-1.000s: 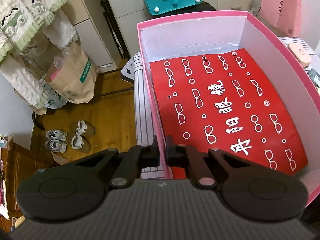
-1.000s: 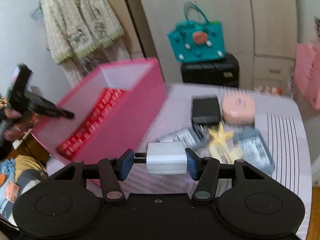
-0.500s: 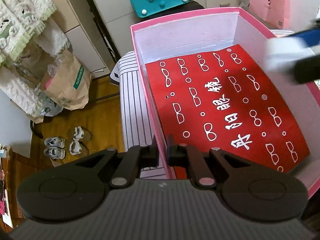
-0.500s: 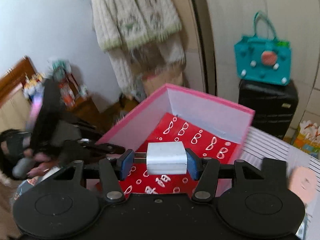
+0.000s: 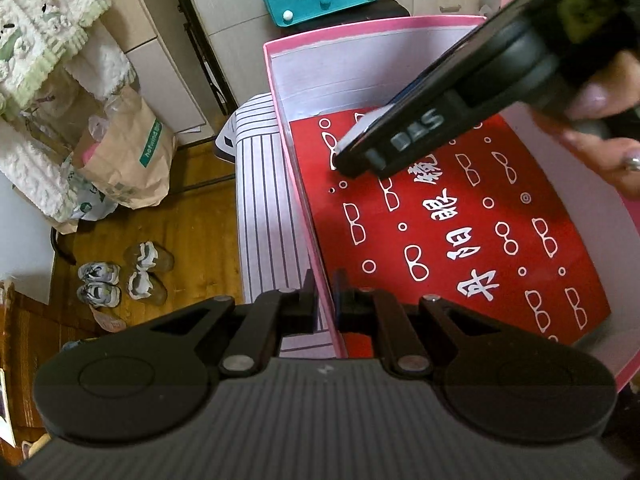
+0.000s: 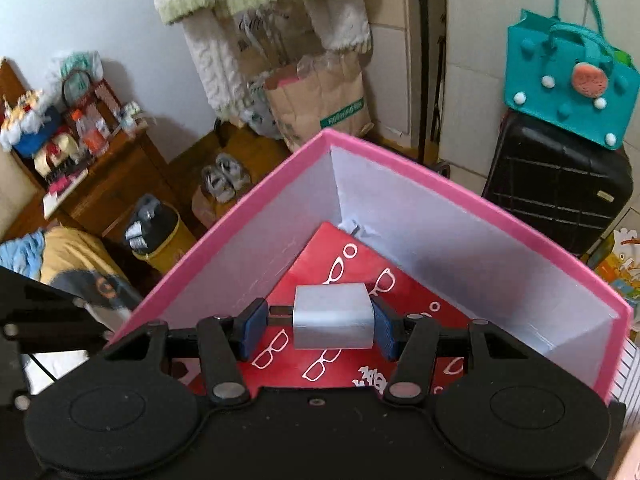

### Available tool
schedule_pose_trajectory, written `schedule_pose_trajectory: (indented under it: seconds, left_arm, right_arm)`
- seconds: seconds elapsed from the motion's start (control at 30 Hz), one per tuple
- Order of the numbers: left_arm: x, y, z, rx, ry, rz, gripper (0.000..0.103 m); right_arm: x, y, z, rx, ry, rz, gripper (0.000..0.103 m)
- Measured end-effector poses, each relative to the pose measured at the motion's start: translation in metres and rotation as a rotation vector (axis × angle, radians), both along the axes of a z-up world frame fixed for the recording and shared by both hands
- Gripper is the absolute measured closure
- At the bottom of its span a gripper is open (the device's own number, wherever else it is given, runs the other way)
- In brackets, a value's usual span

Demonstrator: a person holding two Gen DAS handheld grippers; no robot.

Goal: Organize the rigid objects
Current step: 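Carry the white plug into the pink box and open the right gripper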

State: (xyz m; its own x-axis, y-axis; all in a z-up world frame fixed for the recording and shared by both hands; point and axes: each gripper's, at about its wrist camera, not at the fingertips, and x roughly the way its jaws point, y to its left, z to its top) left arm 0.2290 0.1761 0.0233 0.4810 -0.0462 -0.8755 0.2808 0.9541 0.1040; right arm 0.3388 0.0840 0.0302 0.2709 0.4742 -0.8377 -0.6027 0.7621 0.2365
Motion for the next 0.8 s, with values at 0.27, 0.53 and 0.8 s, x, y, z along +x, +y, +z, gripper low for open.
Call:
schedule_pose_trajectory:
  seconds: [0.27, 0.53, 0.8]
  left_arm:
    - [0.000, 0.002, 0.000, -0.020, -0.004, 0.000, 0.096]
    - [0.000, 0.006, 0.001, -0.031, 0.001, 0.010, 0.096]
    - [0.005, 0.010, 0.000, -0.042, 0.025, 0.021, 0.095]
  right_arm:
    - [0.006, 0.003, -0.012, -0.036, 0.041, 0.023, 0.042]
    - [-0.009, -0.024, 0.018, 0.020, -0.036, 0.040, 0.032]
    - [-0.056, -0.098, 0.060, 0.116, -0.179, -0.004, 0.031]
